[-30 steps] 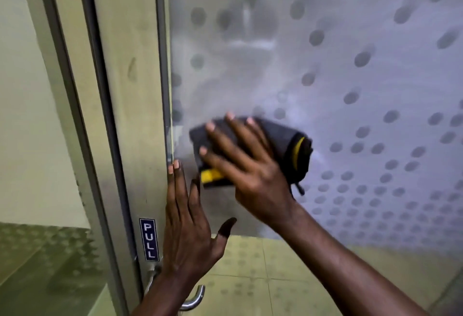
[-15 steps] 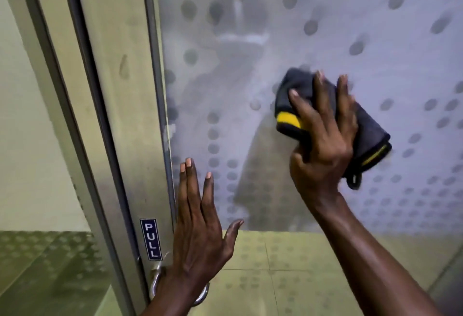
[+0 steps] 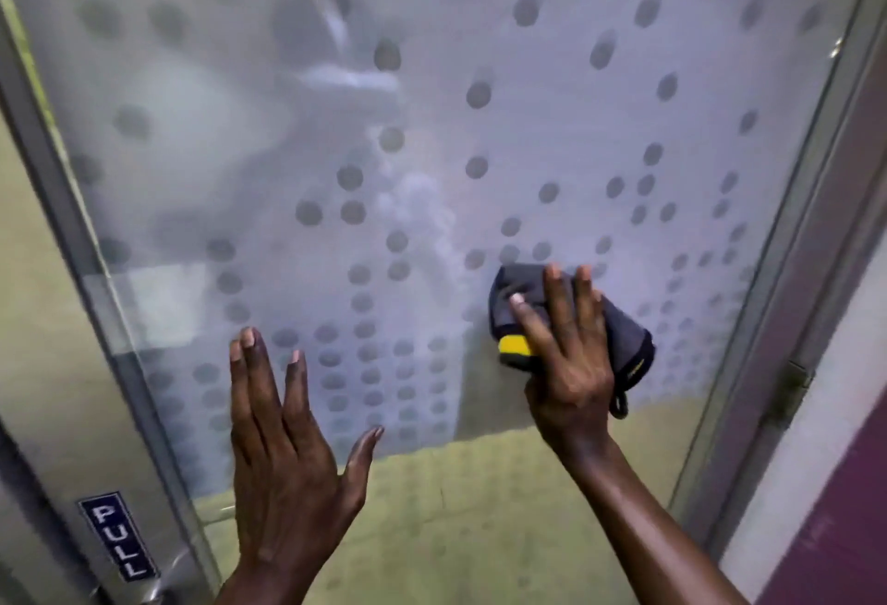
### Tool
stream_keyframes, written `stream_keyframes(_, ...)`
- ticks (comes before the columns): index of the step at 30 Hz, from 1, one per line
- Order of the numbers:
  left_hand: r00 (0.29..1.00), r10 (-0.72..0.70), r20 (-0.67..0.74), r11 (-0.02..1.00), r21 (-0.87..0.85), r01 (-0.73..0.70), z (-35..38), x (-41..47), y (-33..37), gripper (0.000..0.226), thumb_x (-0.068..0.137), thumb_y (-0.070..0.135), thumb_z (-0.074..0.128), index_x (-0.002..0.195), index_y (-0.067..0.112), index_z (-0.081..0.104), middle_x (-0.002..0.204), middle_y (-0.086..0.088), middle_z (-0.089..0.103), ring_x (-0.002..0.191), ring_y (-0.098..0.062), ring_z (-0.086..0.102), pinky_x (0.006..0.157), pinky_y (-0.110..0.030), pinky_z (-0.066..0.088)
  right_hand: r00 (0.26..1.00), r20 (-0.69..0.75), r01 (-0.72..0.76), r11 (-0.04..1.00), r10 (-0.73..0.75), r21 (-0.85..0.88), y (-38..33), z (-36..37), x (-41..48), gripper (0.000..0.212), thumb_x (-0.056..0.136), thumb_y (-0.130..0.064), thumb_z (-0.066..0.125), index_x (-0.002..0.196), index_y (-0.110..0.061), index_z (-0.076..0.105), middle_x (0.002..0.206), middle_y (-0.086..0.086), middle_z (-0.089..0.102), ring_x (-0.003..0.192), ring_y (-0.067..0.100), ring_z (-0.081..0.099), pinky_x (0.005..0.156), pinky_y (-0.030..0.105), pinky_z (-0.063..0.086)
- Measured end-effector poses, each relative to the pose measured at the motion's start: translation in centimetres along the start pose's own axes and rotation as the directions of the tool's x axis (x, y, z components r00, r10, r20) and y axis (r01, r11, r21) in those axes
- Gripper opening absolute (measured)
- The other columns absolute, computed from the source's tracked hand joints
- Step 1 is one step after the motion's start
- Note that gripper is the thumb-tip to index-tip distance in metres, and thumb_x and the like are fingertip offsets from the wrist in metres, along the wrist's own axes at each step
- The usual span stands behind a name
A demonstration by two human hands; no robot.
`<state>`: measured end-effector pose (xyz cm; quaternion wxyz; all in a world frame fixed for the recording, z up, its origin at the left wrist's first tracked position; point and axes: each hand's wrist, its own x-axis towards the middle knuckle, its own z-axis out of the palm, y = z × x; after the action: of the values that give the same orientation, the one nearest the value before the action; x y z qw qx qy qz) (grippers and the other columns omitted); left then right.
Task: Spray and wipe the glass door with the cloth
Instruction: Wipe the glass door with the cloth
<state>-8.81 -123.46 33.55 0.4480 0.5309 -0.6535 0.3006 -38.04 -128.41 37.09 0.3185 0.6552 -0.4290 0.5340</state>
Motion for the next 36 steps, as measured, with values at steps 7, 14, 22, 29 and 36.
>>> stream_keyframes(7,0.998,0.031,-0.05,0.999,0.038,-0.029,0.6,0.3,2.3,0.115,0.088,0.056,0.082,0.167,-0.012,0.033,0.182,-0.04,0.01,0.172,-0.059,0.012,0.142,-0.059,0.013,0.54,-0.409,-0.594,0.678,0.735,0.434,2.8,-1.8,9.2,0.074,0.087,0.01,0.046,0.156,-0.013,0.058,0.173,0.015,0.044,0.165,0.035,0.035,0.138,0.047,0.027)
stream_keyframes(14,0.999,0.032,0.037,0.999,-0.04,-0.031,2.5,1.1,8.0,0.102,0.093,0.048,0.072,0.165,-0.013,0.034,0.181,-0.042,0.012,0.171,-0.059,0.012,0.138,-0.065,0.022,0.965,0.077,0.249,0.968,-0.252,0.045,-2.1,1.4,1.4,0.077,0.096,0.004,0.058,0.166,-0.025,0.047,0.179,0.013,0.033,0.167,0.047,0.025,0.135,0.062,0.023)
stream_keyframes(22,0.999,0.042,0.013,0.999,0.012,-0.042,3.2,1.1,7.7,0.109,0.091,0.05,0.079,0.168,-0.009,0.03,0.183,-0.038,0.009,0.173,-0.055,0.011,0.144,-0.052,0.011,0.957,-0.236,-0.142,0.98,0.171,0.137,5.8,-3.0,8.1,0.082,0.078,0.015,0.055,0.153,-0.017,0.063,0.17,0.023,0.046,0.164,0.044,0.035,0.125,0.07,0.037)
stream_keyframes(29,0.999,0.032,0.011,0.999,0.0,-0.032,2.8,1.3,8.3,0.106,0.093,0.048,0.078,0.167,-0.011,0.03,0.182,-0.04,0.01,0.172,-0.057,0.01,0.141,-0.057,0.015,0.952,-0.254,-0.102,0.962,0.168,0.254,-2.2,-1.4,13.0,0.082,0.071,0.0,0.049,0.15,-0.015,0.067,0.169,0.019,0.048,0.165,0.044,0.032,0.131,0.066,0.028)
stream_keyframes(36,1.0,-0.008,-0.02,0.998,-0.056,0.007,3.2,1.1,9.8,0.11,0.083,0.046,0.08,0.166,-0.007,0.032,0.184,-0.034,0.009,0.173,-0.055,0.011,0.141,-0.055,0.014,0.879,0.099,0.464,0.884,-0.467,0.055,-0.5,-0.5,4.4,0.056,0.113,-0.006,0.033,0.161,-0.025,0.054,0.175,0.01,0.042,0.167,0.039,0.03,0.132,0.059,0.034)
